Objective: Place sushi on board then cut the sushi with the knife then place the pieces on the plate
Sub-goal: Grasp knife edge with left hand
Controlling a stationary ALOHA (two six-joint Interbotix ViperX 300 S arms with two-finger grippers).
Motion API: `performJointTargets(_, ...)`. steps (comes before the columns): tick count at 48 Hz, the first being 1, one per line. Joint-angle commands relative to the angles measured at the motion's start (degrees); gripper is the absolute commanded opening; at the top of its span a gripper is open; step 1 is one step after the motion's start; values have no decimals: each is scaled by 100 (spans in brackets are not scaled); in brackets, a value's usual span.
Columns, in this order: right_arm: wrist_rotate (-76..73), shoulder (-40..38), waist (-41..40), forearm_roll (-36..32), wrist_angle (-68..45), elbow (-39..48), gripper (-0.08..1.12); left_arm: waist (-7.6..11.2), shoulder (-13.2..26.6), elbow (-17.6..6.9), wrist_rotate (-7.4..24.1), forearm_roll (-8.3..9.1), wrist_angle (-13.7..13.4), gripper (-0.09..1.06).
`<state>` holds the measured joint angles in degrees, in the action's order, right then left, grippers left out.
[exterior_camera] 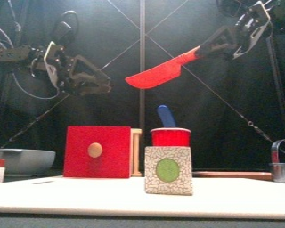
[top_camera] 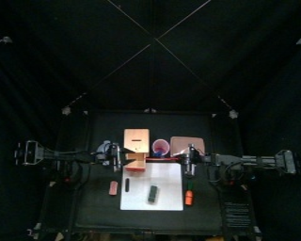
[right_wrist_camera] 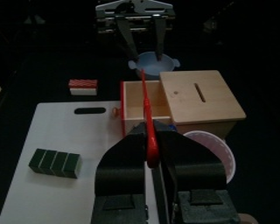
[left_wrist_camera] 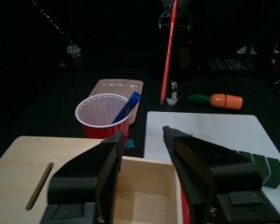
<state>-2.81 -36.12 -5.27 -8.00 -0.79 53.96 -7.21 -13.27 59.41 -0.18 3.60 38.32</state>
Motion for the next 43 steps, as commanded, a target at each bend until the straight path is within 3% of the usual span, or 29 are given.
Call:
performJointTargets(1, 9, 123, 9, 18, -123, -114, 31, 70, 237, -360, 0, 9, 53, 99)
performJointTargets(7, 9, 176, 0, 18, -255, -114, 31, 264, 369, -527, 0, 0, 53, 98)
performJointTargets(14, 9, 176, 0, 18, -404, -114, 31, 255, 519, -589, 35, 0, 53, 96)
performJointTargets(18, 9, 176, 0, 18, -431, -123, 31, 246, 519, -606, 35, 9, 53, 90)
performJointTargets(29, 9, 176, 18, 18, -483, -132, 31, 211, 562, -606, 35, 97, -18, 59)
performJointTargets(37, -9, 193, 26, 18, -545, -132, 31, 211, 562, -571, 53, 132, -53, 57)
performJointTargets(43, -9, 299, 158, 44, -527, 18, 31, 193, 483, -615, 114, 141, -255, 54)
